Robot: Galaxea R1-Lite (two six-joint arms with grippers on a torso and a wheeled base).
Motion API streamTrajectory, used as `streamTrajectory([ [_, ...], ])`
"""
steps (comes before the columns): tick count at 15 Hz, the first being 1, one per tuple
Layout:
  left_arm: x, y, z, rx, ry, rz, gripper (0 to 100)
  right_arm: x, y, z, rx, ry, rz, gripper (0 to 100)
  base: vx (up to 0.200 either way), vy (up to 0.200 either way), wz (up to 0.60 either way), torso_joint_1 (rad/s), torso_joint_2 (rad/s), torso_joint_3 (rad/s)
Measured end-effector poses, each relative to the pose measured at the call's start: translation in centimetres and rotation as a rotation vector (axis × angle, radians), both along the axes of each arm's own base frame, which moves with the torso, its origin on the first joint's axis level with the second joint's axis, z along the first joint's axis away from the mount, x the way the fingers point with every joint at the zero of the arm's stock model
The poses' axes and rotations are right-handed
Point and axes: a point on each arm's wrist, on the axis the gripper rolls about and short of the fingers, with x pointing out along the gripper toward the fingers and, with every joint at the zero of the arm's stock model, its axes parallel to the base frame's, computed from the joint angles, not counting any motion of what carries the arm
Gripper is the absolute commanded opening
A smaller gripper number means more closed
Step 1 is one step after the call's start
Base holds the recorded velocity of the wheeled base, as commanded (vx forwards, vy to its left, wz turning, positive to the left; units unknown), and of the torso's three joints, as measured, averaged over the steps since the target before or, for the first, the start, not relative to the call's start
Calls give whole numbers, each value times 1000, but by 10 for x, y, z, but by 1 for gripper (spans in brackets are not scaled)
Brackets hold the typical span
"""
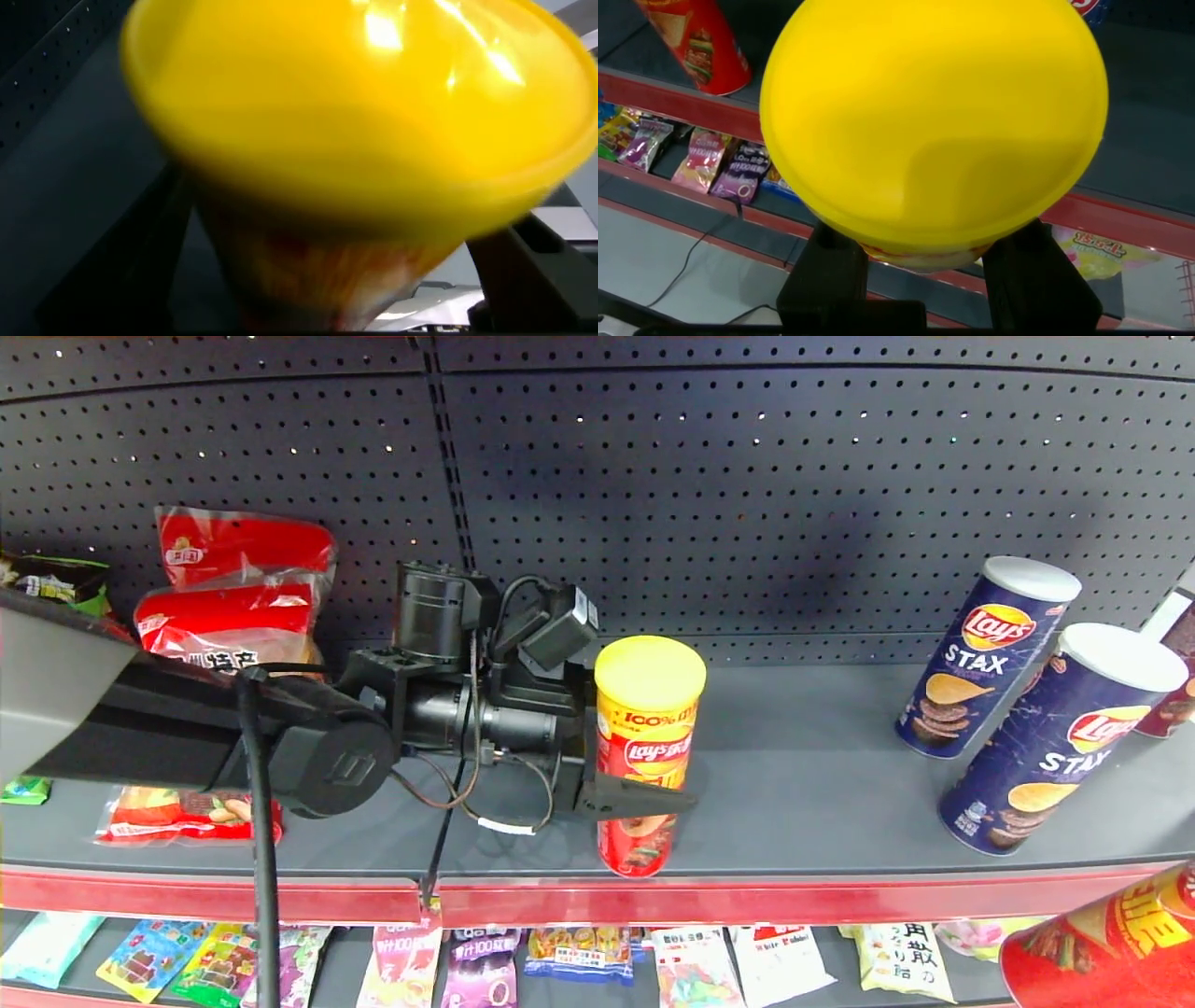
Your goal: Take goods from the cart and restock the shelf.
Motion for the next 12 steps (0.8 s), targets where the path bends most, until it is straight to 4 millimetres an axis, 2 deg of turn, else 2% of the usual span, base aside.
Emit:
streamTrajectory([
  [3, -13, 18, -9, 41, 38, 58, 100, 5, 1, 8, -2, 0, 37, 0, 0, 0, 0, 0, 0, 0],
  [6, -36, 57, -13, 86, 76, 180, 100, 23, 8, 30, -14, 17, 115, 0, 0, 0, 0, 0, 0, 0],
  [9, -67, 93, -13, 126, 88, 332, 100, 56, 21, 56, -35, 47, 194, 0, 0, 0, 0, 0, 0, 0],
  [12, -100, 114, -8, 127, 108, 433, 100, 102, 42, 78, -38, 27, 260, 0, 0, 0, 0, 0, 0, 0],
])
